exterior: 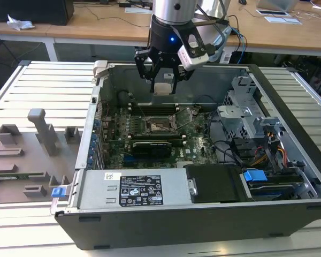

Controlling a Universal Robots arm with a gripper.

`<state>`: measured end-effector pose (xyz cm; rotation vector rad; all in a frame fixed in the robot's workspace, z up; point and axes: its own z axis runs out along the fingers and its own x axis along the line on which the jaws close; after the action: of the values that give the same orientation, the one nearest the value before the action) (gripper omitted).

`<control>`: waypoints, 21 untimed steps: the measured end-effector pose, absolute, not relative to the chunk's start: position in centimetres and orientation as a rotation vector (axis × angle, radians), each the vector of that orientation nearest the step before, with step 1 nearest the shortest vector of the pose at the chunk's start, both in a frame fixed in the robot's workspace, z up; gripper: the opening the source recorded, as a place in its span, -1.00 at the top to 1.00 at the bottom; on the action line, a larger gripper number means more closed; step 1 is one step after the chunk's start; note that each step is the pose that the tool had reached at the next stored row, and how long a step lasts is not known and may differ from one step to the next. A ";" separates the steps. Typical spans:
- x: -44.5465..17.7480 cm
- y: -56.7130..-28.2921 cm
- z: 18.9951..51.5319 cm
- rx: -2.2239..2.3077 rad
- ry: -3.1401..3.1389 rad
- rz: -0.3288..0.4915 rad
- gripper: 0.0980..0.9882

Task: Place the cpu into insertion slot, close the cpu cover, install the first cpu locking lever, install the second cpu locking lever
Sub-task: 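Place the cpu into insertion slot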

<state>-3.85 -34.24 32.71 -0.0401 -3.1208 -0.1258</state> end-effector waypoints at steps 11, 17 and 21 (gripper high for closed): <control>-3.8 -34.2 31.6 -0.040 -3.121 -0.122 0.00; -3.8 -34.2 31.5 -0.040 -3.121 -0.122 0.00; -3.9 -34.2 31.4 -0.040 -3.121 -0.122 0.00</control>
<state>-3.85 -34.24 31.44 -0.0402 -3.1209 -0.1220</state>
